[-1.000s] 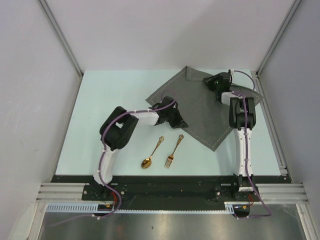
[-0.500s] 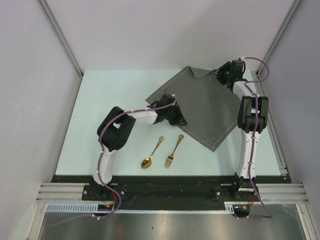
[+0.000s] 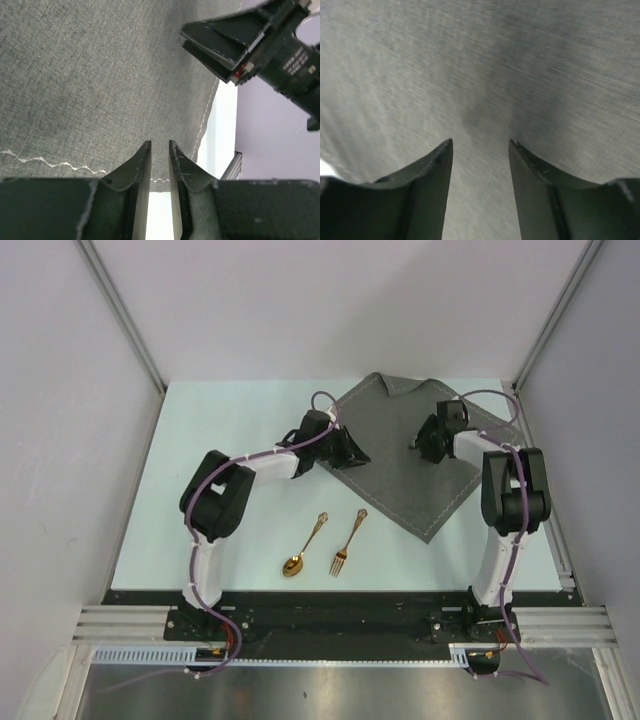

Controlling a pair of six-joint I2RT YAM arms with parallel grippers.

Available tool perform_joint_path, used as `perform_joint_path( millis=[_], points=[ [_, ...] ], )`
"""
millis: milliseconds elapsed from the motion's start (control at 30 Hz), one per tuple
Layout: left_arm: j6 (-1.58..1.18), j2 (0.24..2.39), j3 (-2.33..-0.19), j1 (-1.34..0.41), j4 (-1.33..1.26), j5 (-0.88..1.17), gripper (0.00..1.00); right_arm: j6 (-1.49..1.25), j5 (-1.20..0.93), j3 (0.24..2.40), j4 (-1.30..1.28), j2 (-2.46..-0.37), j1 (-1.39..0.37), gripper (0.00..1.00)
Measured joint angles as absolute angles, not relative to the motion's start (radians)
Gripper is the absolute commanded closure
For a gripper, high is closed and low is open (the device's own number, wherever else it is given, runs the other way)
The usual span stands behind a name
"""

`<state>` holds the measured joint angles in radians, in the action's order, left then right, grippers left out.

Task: Fold the napkin into a case and place the utensils inside
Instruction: Flatten out the crumpled napkin at the center of the board.

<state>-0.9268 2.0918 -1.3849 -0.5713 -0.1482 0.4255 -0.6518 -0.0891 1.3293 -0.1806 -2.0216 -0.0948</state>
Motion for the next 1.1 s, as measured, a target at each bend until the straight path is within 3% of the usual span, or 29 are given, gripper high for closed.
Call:
perform_joint_path(
  millis=[267, 700, 900, 1033, 1100],
  points=[
    [-0.966, 2.053, -1.308, -0.572, -0.202, 0.426, 0.74, -0.678, 0.052, 1.131, -0.237, -1.851, -0.097, 0.48],
    [-0.995, 2.053, -1.303, -0.562, -0.214, 0.426, 0.66, -0.739, 0.057, 0.709, -0.381, -1.419, -0.059, 0.48],
    [-0.986, 2.151, -1.484, -0.561, -0.081, 0.414, 0.66, -0.677, 0.051, 0.683, -0.486, -1.288, -0.057, 0.49],
    [-0.953, 2.183, -1.570, -0.568, 0.033, 0.369, 0.66, -0.631, 0.056, 0.759, -0.496, -1.272, -0.096, 0.59],
    [-0.939, 2.181, -1.570, -0.570, 0.054, 0.353, 0.67, -0.624, 0.054, 0.789, -0.493, -1.274, -0.130, 0.70]
  ],
)
